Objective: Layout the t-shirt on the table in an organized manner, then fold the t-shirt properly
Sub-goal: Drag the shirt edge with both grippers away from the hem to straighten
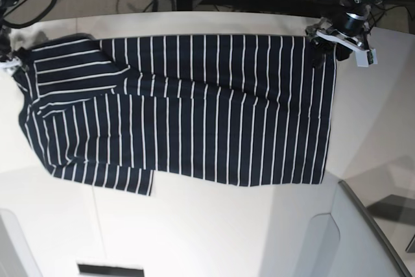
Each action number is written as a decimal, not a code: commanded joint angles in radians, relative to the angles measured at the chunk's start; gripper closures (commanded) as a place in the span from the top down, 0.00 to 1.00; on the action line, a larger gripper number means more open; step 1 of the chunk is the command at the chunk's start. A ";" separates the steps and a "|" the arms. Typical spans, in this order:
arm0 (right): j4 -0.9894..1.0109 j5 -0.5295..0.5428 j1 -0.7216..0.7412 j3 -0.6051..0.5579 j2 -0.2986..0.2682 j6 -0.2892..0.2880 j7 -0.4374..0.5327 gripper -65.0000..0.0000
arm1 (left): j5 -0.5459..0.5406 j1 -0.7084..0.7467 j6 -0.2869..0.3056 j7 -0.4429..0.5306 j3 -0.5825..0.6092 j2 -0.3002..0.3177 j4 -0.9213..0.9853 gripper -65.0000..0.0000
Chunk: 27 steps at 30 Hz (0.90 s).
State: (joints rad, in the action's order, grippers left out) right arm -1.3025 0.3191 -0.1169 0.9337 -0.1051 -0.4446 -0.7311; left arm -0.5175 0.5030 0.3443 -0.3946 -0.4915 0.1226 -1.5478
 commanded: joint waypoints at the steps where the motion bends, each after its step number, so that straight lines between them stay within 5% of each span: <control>1: -0.052 0.012 0.000 0.026 -0.012 -0.001 0.002 0.72 | -0.010 0.015 0.006 0.021 -0.039 0.010 -0.030 0.92; 6: -0.236 0.010 -0.051 0.064 0.048 -0.015 -0.068 0.77 | -0.008 0.012 0.006 0.021 -0.195 -0.008 -0.070 0.99; 10: -0.269 0.008 -0.065 0.071 0.114 -0.130 -0.138 0.77 | -0.008 0.018 0.009 0.021 -0.252 -0.001 -0.085 0.99; 12: -0.237 0.005 -0.065 0.072 0.143 -0.136 -0.130 0.77 | -0.008 0.016 0.011 0.021 -0.264 0.001 -0.078 0.99; 21: -0.125 0.005 -0.059 0.064 0.146 -0.136 -0.072 0.76 | -0.008 0.019 0.011 0.021 -0.275 -0.005 -0.079 0.99; 27: -0.125 0.008 -0.051 0.063 0.147 -0.141 -0.075 0.44 | -0.008 0.019 0.011 0.021 -0.273 -0.005 -0.078 0.99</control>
State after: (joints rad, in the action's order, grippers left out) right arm -1.4132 0.3107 -0.1776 0.9951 0.0551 -0.5774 -0.8215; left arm -0.5137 0.5156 0.3473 -0.3962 -0.7597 0.1040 -1.6100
